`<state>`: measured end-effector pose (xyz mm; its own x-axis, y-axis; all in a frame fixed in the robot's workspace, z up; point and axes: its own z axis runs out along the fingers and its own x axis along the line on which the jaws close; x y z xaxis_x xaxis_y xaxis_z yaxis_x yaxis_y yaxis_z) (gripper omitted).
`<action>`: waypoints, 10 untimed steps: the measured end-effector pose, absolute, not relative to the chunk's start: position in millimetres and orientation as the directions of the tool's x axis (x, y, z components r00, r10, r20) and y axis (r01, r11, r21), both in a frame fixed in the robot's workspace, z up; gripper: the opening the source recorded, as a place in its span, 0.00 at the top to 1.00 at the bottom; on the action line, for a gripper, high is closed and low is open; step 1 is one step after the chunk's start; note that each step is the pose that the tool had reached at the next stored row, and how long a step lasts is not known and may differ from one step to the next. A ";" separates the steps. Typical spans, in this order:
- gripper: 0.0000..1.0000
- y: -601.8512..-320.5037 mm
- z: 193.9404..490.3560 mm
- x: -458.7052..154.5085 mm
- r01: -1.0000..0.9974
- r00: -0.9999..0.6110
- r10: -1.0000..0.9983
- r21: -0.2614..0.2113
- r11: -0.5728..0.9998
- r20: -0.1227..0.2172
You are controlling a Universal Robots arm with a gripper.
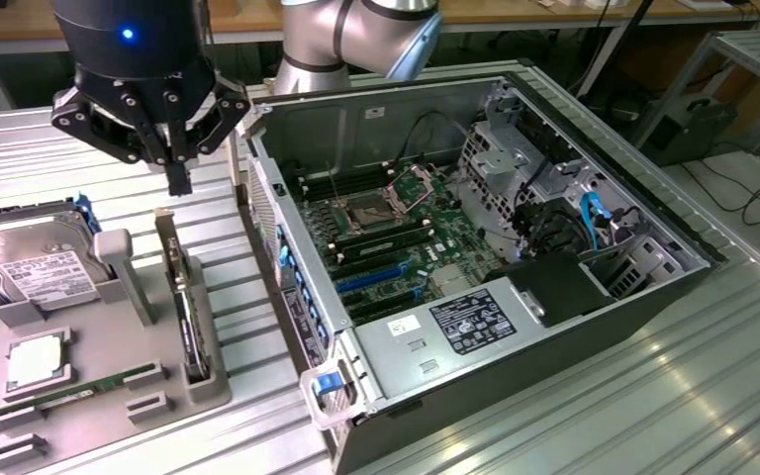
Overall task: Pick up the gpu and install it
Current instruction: 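Reach for the gpu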
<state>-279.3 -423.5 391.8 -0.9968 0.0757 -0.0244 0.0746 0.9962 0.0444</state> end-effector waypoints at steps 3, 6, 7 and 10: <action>0.89 -426.4 391.8 -286.1 0.074 -0.997 0.075 0.044 0.996 -0.024; 0.89 -433.8 391.2 -293.3 0.074 -0.997 0.075 0.045 0.996 -0.025; 0.89 -435.5 391.2 -295.2 0.074 -0.997 0.075 0.044 0.996 -0.024; 0.89 -439.6 390.6 -305.0 0.073 -0.997 0.074 0.044 0.996 -0.025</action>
